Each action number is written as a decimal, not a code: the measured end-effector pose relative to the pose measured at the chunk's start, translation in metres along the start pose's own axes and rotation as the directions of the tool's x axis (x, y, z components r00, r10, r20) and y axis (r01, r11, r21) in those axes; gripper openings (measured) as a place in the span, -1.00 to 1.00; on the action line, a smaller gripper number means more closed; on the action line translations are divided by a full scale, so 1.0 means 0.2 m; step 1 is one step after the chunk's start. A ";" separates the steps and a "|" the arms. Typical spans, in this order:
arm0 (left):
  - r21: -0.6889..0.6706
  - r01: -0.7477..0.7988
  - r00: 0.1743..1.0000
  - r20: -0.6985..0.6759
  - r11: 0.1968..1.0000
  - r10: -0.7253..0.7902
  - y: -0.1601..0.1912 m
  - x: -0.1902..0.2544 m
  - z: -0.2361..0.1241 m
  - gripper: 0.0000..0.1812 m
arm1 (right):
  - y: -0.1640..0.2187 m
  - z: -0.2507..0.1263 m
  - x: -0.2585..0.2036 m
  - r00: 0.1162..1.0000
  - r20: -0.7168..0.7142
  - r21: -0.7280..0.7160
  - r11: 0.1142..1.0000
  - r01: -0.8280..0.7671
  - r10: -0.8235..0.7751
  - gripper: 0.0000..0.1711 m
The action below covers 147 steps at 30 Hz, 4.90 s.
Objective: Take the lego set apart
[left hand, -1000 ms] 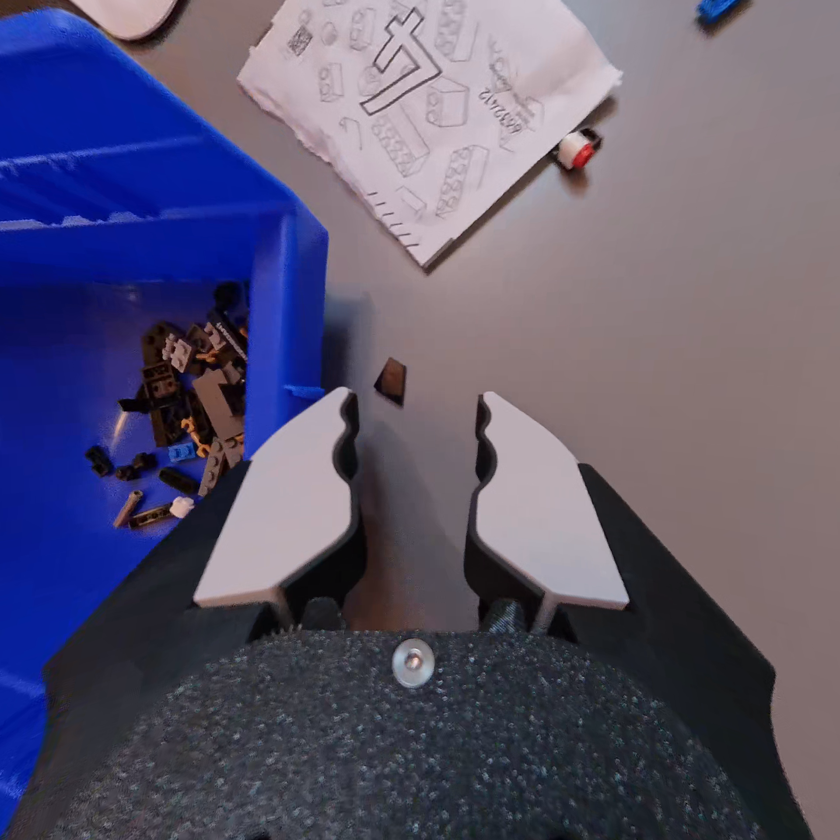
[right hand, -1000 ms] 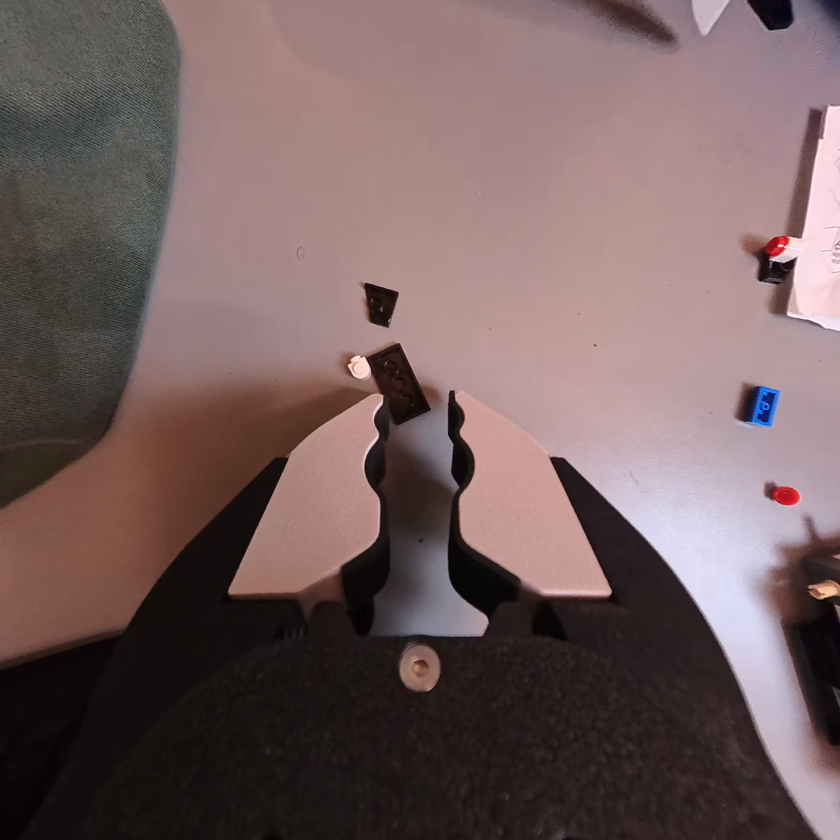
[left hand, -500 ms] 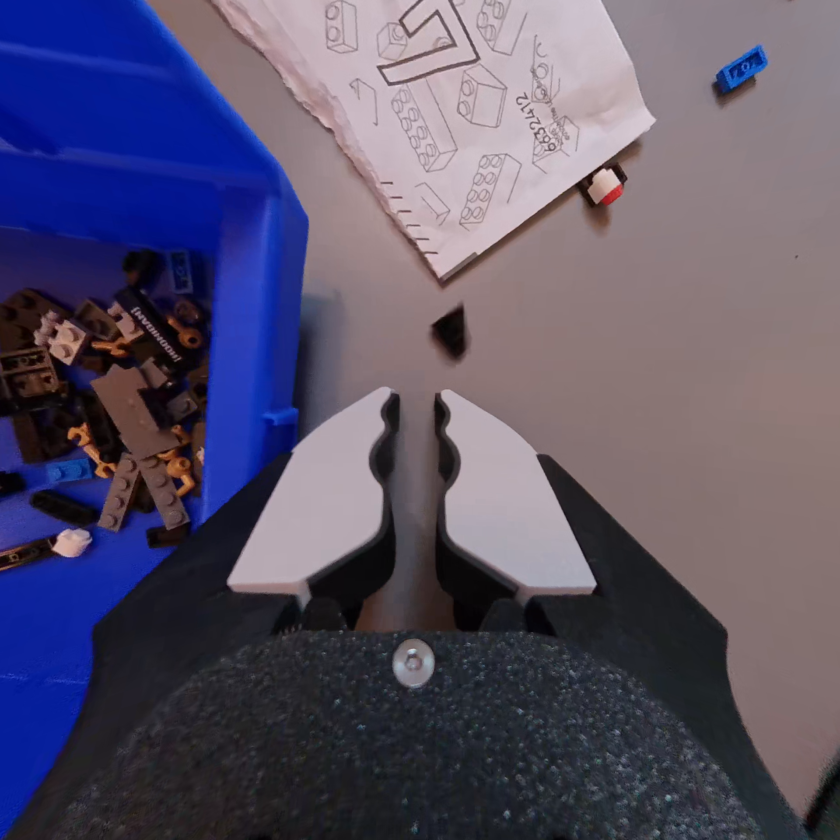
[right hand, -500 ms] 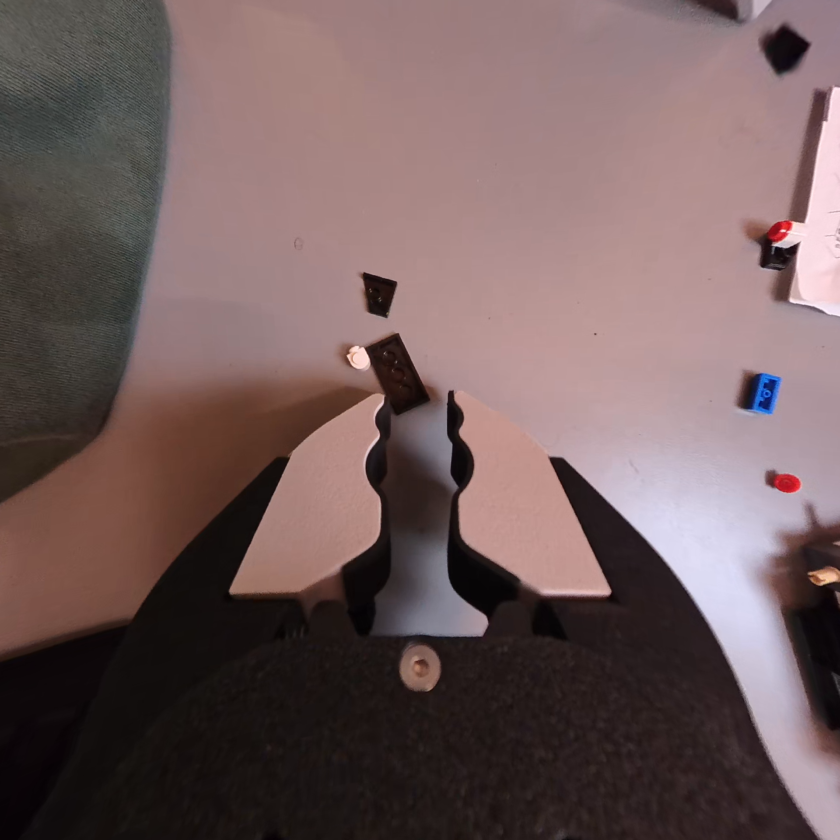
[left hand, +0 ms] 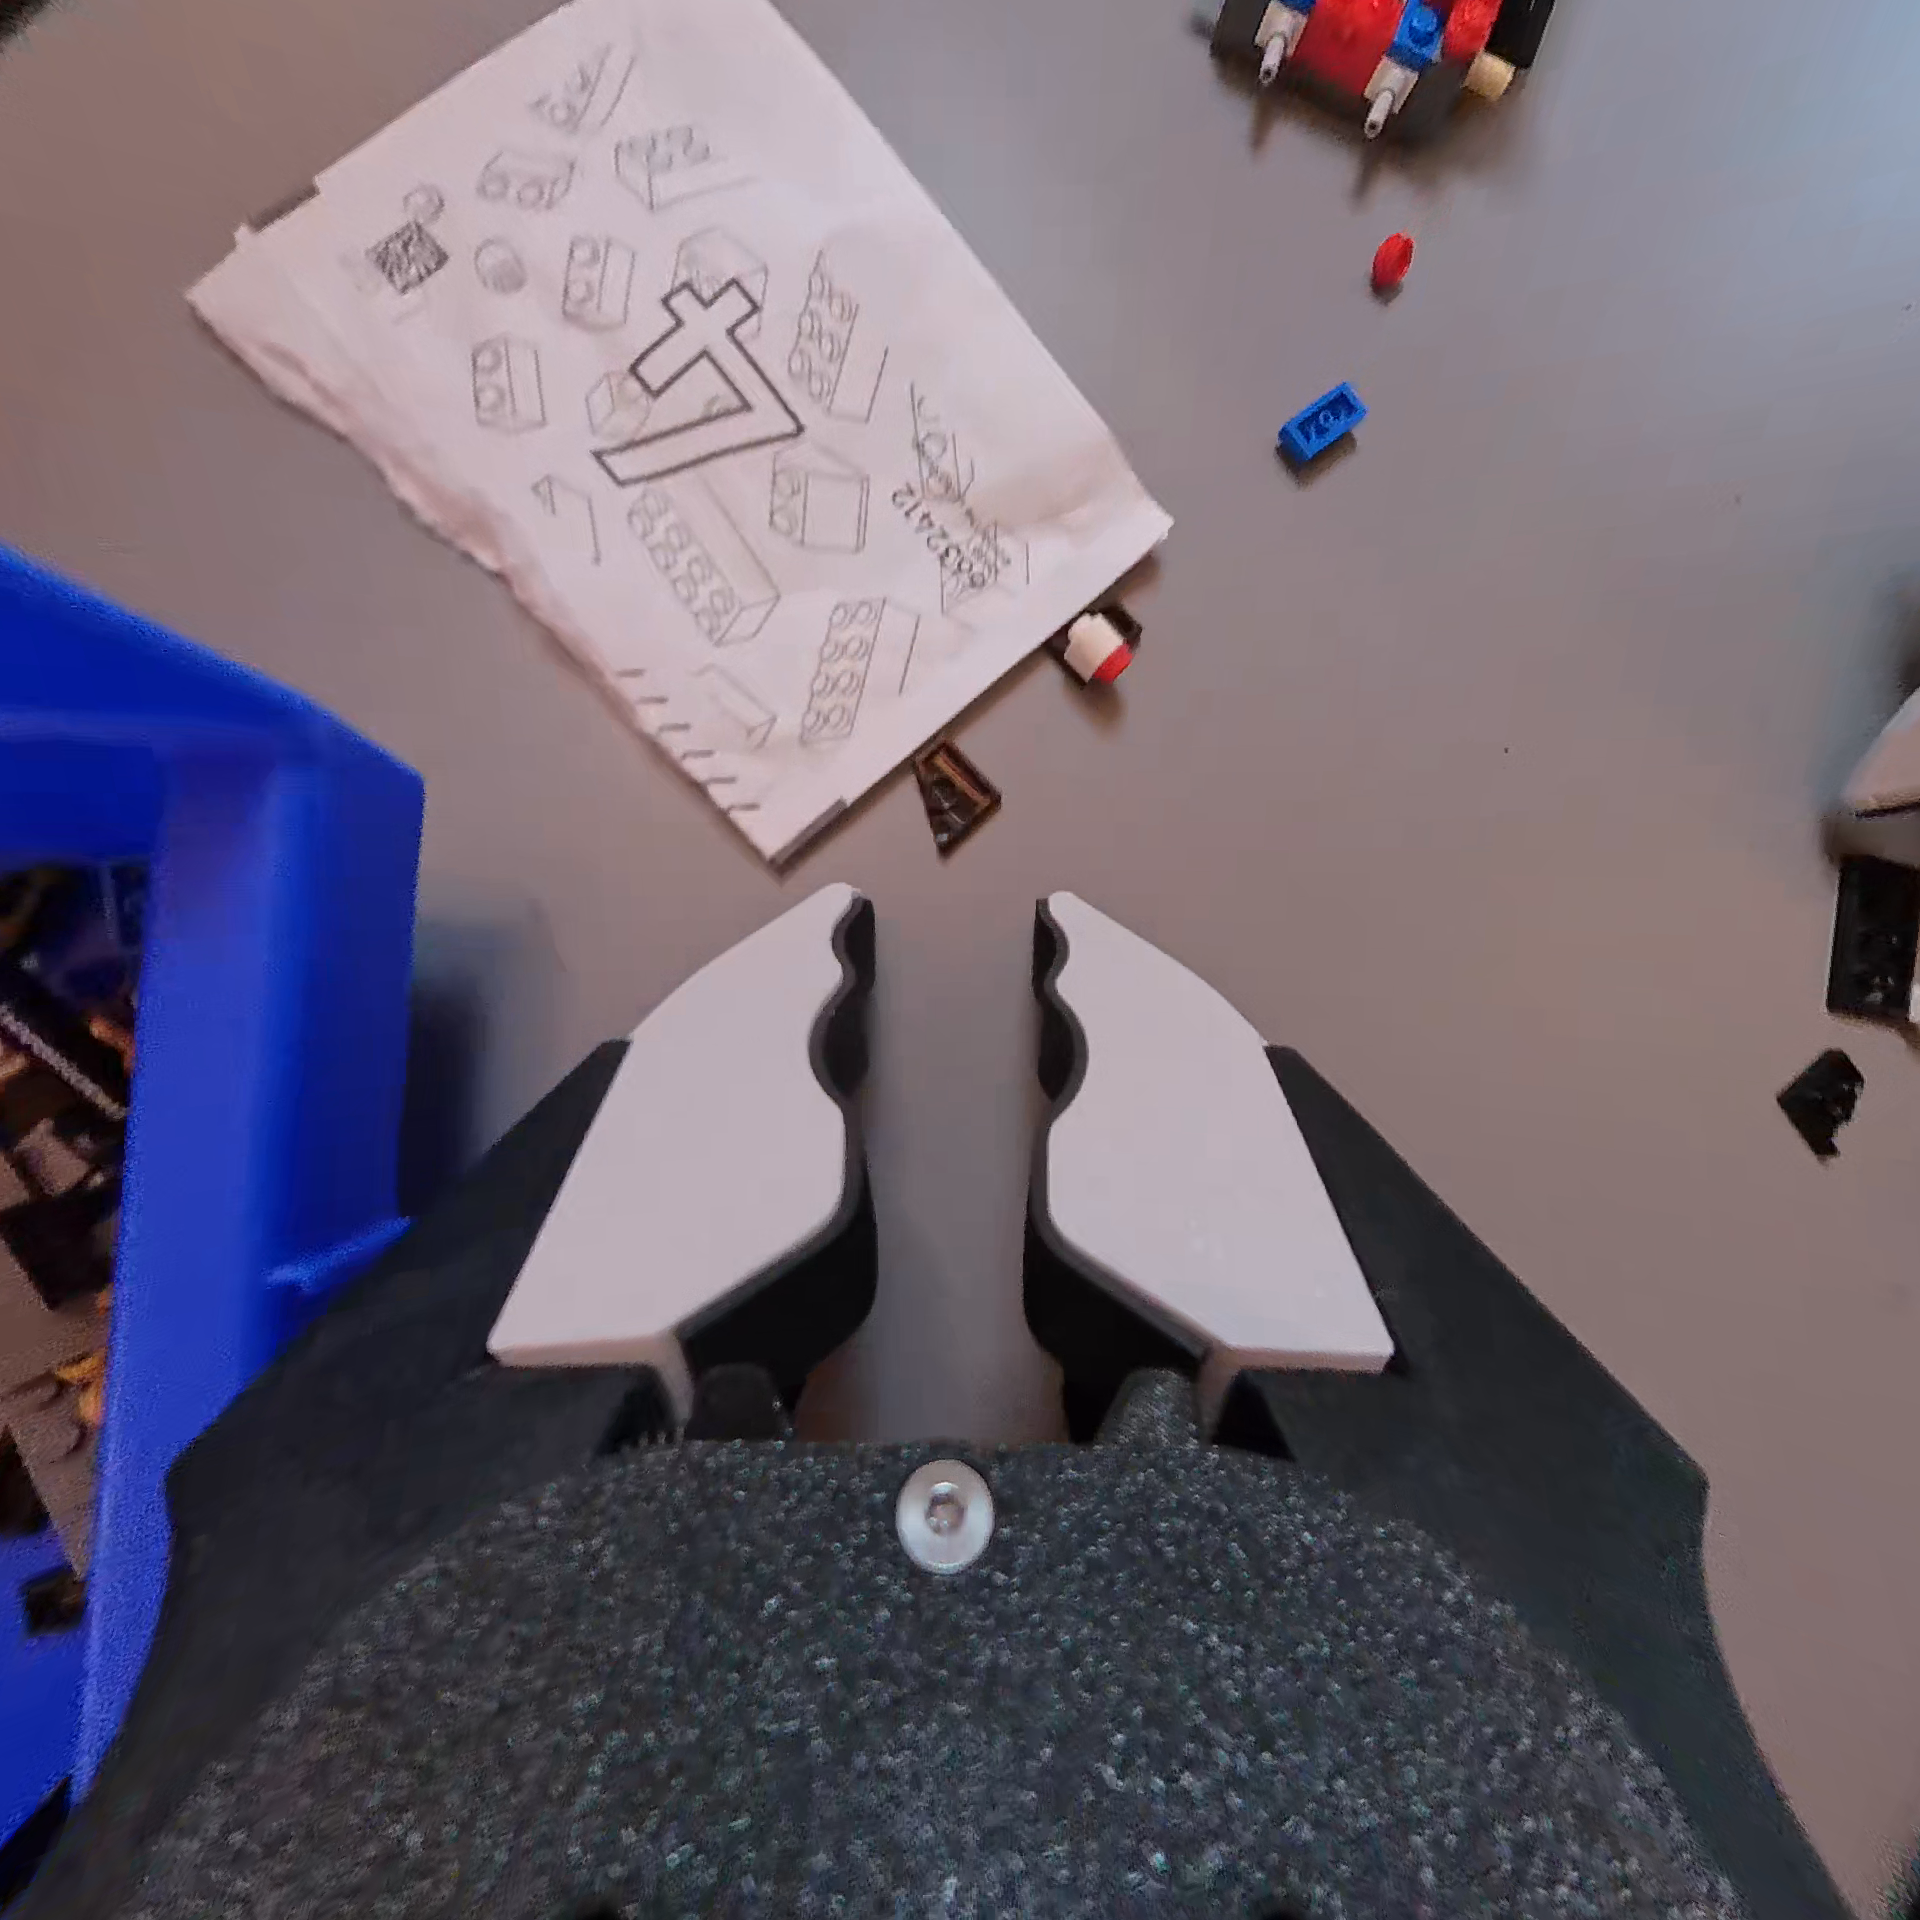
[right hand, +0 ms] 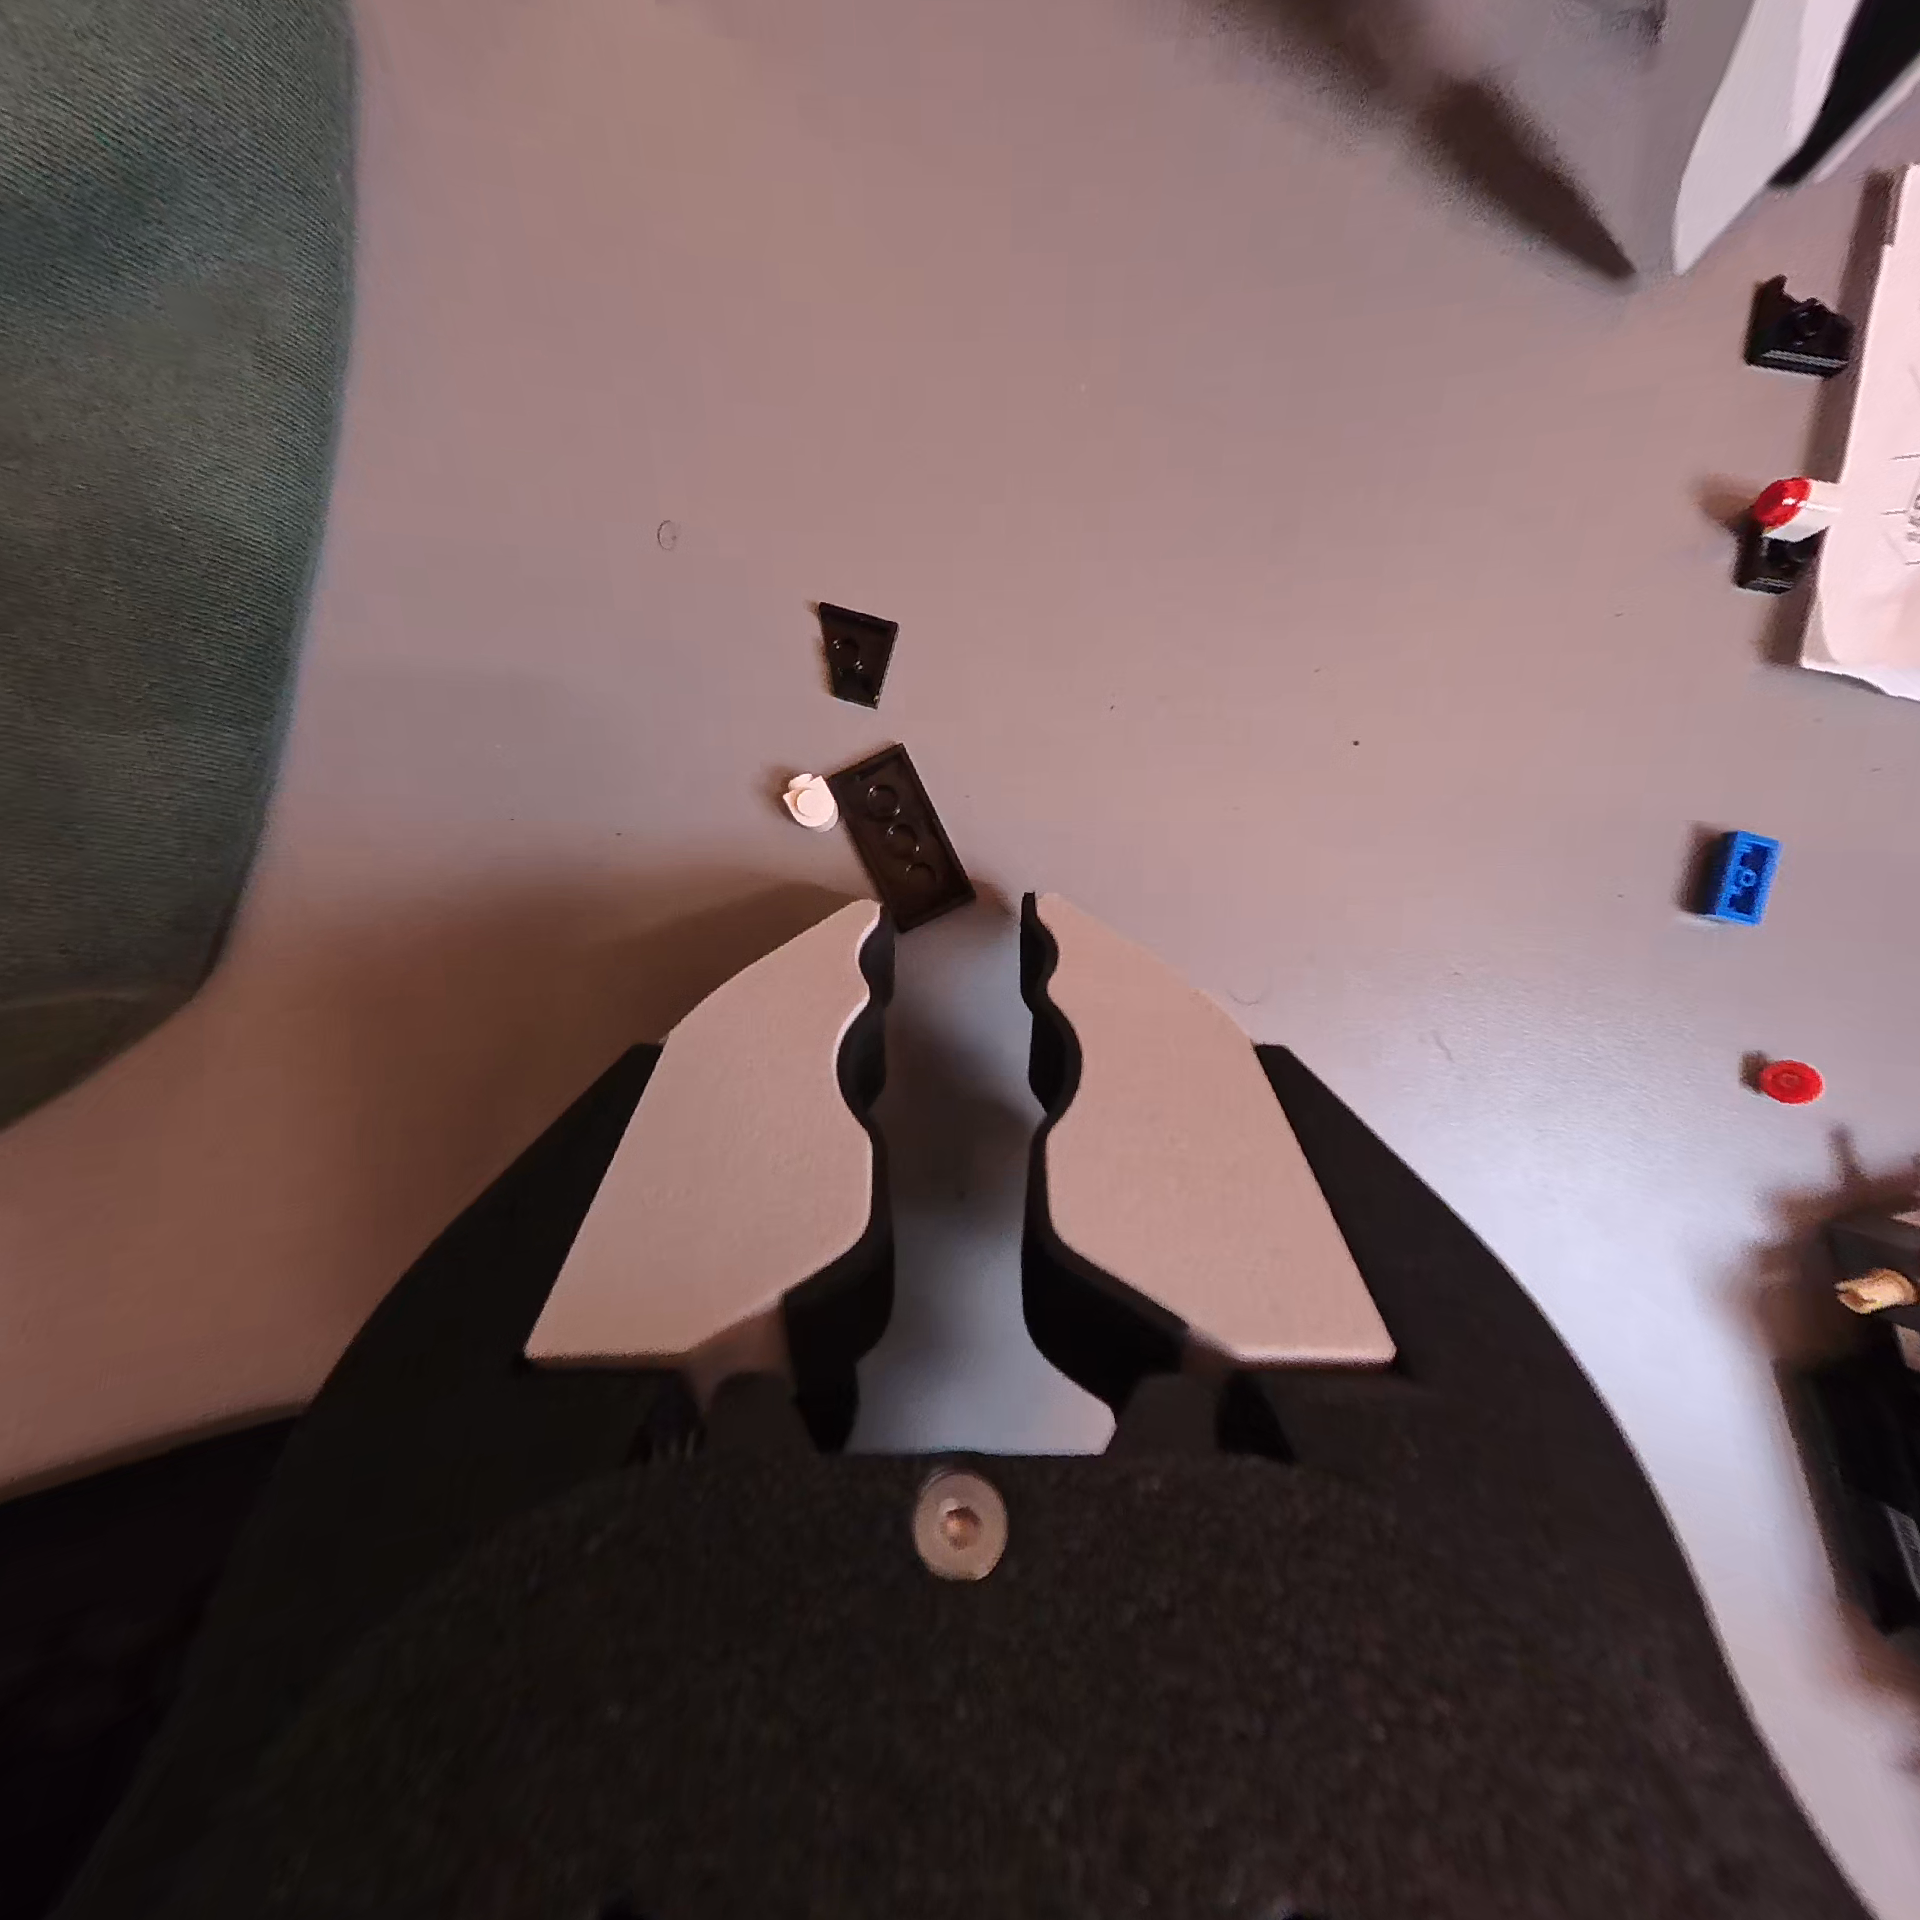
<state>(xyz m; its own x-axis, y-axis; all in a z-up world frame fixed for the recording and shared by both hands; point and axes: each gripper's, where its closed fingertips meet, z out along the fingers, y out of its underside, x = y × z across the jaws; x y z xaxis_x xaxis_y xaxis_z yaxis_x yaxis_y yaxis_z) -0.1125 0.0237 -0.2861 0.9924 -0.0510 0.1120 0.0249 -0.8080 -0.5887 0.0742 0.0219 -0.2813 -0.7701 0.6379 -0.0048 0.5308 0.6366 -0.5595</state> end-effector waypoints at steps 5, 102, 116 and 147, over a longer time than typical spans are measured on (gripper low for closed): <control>0.011 0.011 1.000 0.018 1.000 -0.012 -0.07 0.00 0.05 -0.68 | 0.01 -0.01 0.01 1.000 -0.008 -0.004 1.000 0.000 0.000 -0.73; 0.283 -0.645 0.726 -0.063 0.710 0.684 0.01 0.61 -0.06 -0.81 | -0.12 0.11 0.28 0.915 -0.214 0.073 0.940 -0.334 0.342 -0.81; 0.397 -0.782 0.545 0.065 0.480 0.836 -0.01 0.75 -0.15 -0.87 | -0.33 -0.03 0.06 0.928 0.231 0.370 0.856 -0.361 0.292 -0.82; 0.298 -0.325 0.921 0.316 0.897 0.229 -0.17 -0.07 -0.37 -0.65 | -0.23 0.04 -0.04 1.000 0.000 0.140 0.990 -0.011 0.012 -0.81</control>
<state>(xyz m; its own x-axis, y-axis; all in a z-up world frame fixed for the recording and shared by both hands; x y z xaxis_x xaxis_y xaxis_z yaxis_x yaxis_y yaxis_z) -0.1358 0.0088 -0.2076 0.9575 -0.0462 -0.2846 -0.2646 -0.5332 -0.8036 0.0538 -0.0166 -0.2625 -0.7638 0.6453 -0.0110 0.4847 0.5623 -0.6700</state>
